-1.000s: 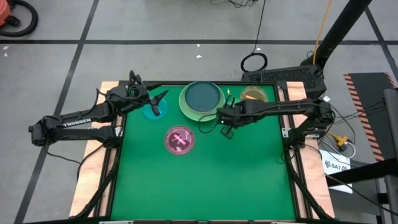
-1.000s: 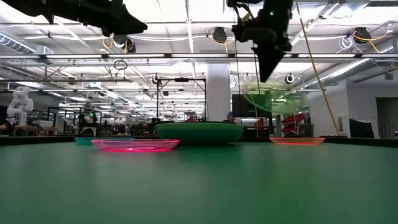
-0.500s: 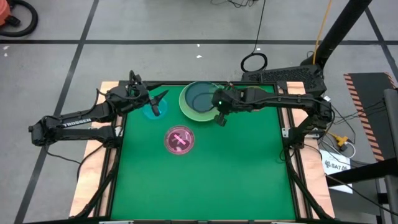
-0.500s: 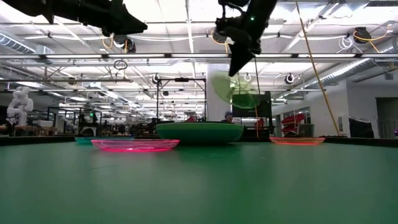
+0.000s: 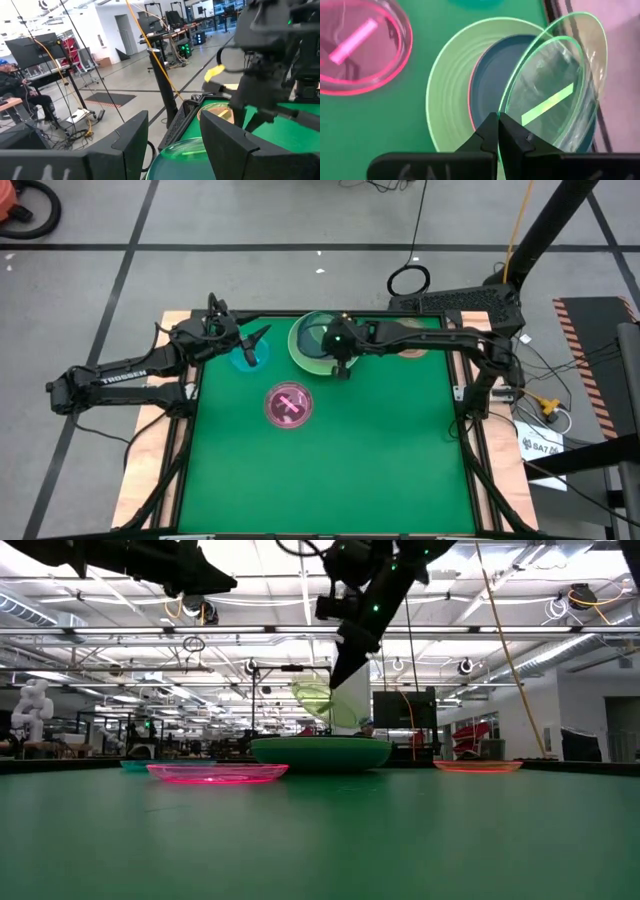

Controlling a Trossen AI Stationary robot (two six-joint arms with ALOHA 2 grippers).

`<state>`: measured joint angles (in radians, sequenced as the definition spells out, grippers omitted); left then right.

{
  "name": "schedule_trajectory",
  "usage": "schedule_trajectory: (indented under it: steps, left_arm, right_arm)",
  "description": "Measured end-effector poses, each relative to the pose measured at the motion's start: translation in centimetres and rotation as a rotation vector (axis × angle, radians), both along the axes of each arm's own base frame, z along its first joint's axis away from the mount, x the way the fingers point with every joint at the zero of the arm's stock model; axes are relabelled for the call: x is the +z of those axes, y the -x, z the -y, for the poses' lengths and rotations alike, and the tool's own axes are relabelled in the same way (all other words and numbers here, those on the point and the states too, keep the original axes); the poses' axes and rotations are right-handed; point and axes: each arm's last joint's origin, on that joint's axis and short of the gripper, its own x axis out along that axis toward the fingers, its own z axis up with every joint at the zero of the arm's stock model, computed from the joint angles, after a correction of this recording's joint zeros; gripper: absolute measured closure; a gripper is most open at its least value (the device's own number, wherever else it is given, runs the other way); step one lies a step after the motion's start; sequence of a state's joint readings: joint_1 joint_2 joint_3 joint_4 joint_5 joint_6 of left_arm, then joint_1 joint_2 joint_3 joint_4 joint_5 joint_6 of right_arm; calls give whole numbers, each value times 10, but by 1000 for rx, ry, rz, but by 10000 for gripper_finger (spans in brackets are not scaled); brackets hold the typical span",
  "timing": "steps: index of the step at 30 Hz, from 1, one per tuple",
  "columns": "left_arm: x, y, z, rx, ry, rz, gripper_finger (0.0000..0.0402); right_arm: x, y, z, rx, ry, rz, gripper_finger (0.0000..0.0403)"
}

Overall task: Stack plastic plates
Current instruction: Stack the green plate on top of the dark blue plate

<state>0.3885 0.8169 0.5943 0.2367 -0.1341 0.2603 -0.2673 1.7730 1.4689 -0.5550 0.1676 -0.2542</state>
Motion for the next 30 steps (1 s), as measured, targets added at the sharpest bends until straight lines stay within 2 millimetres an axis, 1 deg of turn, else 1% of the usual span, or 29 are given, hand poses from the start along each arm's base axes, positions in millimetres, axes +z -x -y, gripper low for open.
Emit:
schedule_trajectory:
  steps: [6, 10, 15, 22, 30]
  left_arm:
    - [0, 0, 0, 0, -7, -4, 215]
    - [0, 0, 0, 0, -7, -4, 215]
    - [0, 0, 0, 0, -6, -3, 215]
    - [0, 0, 0, 0, -6, -3, 215]
    - [0, 0, 0, 0, -6, -3, 215]
  right_arm:
    - [-23, -9, 5, 120, 48, -95, 403]
    - [-38, -13, 8, 143, 55, -146, 403]
    - [-49, -16, 11, 113, 110, -191, 402]
    - [-47, -18, 13, 94, 125, -164, 378]
    - [-45, -21, 14, 65, 111, -113, 334]
